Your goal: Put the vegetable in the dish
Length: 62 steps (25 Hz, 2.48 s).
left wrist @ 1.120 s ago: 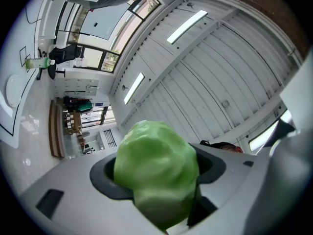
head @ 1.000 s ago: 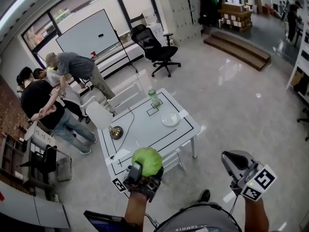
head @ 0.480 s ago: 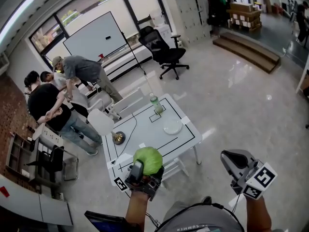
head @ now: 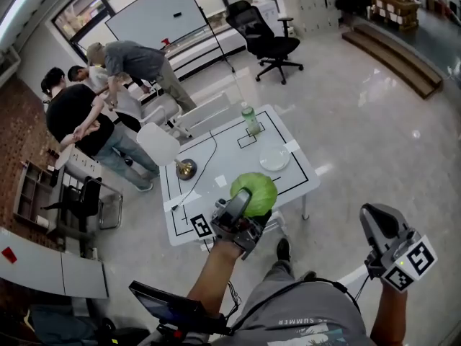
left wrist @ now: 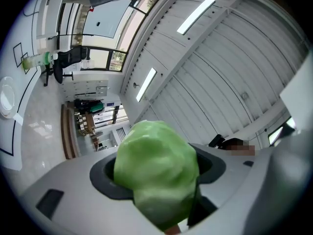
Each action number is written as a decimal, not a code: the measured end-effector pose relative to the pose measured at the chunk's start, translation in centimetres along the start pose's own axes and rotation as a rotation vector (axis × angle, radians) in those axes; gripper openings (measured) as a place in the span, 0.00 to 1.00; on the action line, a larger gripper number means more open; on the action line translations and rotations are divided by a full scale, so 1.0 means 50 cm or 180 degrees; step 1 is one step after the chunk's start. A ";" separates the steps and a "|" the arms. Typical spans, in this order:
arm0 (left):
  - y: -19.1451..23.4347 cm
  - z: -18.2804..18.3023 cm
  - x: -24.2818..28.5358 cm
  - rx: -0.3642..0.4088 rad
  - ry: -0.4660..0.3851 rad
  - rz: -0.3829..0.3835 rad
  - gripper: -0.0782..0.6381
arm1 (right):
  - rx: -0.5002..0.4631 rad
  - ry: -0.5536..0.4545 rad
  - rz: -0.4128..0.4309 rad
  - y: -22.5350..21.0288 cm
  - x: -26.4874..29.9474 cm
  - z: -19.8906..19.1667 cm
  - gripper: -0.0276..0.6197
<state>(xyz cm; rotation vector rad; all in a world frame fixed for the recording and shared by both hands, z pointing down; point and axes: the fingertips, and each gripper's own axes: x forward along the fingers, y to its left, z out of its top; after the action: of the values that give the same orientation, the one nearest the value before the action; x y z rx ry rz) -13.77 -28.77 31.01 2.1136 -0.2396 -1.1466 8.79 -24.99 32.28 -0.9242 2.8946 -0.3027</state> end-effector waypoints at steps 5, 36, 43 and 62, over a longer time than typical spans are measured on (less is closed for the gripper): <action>0.129 0.050 -0.006 -0.0236 -0.0078 0.0151 0.57 | 0.0046 0.0120 -0.0028 -0.042 0.054 -0.027 0.05; 0.741 0.109 -0.167 -0.1120 0.0504 0.1774 0.57 | 0.0529 0.0298 -0.0520 -0.254 0.192 -0.118 0.05; 0.824 0.107 -0.213 -0.1182 0.0795 0.2051 0.57 | 0.0596 0.0358 -0.0590 -0.270 0.212 -0.140 0.05; 1.000 0.077 -0.270 -0.1291 0.1720 0.2505 0.57 | 0.0770 0.0579 -0.0783 -0.310 0.244 -0.193 0.05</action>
<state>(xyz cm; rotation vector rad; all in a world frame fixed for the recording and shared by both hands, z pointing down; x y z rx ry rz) -16.62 -60.95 71.67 1.6337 -0.4770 -0.1331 6.24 -42.91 44.74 -1.2653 2.8103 -0.7745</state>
